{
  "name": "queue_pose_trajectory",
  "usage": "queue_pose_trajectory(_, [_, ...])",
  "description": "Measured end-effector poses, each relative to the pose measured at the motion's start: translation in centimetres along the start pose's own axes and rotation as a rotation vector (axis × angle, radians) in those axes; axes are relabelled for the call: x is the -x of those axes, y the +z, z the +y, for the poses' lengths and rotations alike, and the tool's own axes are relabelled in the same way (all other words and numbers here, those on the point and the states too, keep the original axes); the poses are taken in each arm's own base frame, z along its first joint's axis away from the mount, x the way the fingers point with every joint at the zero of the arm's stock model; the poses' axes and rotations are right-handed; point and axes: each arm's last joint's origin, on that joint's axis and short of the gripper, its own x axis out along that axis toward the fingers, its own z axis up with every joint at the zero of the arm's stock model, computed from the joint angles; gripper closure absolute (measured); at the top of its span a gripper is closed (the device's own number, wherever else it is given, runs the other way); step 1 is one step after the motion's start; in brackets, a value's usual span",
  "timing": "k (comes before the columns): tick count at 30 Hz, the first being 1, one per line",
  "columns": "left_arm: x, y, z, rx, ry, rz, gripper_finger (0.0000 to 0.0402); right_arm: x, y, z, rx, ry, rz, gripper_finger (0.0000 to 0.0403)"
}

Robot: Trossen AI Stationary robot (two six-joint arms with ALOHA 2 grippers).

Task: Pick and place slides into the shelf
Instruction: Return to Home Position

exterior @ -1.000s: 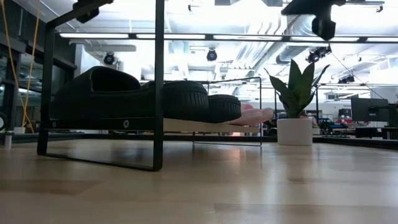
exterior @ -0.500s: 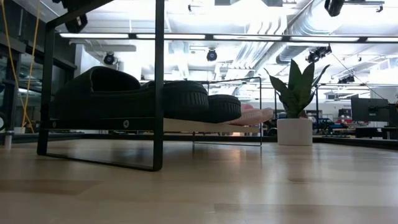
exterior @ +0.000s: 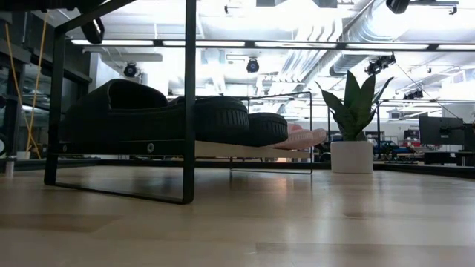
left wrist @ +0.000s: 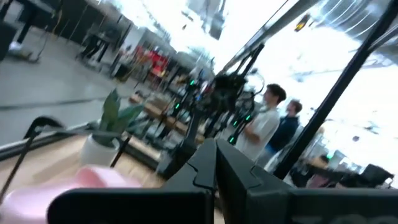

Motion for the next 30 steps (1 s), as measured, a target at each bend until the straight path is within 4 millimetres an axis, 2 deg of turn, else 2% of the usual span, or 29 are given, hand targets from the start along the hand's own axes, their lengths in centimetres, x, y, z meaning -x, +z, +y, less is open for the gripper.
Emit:
queue_pose_trajectory(7, [-0.4, -1.8, 1.5, 0.047, -0.088, -0.153, 0.0402, 0.0, -0.1, 0.0, 0.033, 0.012, 0.022, 0.0403])
queue_pose_trajectory(15, [-0.6, -3.8, 2.6, 0.141, -0.075, -0.129, 0.0402, 0.1, -0.5, -0.2, 0.043, 0.004, 0.072, 0.0403])
queue_pose_trajectory(22, [-0.9, -5.6, 1.7, 0.143, -0.06, -0.101, 0.0401, 0.8, -0.4, -0.3, 0.021, 0.01, 0.067, 0.0403])
queue_pose_trajectory(30, [-0.7, -6.6, 0.4, 0.012, -0.028, -0.106, 0.0401, 2.1, -0.4, -0.8, -0.008, -0.007, 0.087, 0.0403])
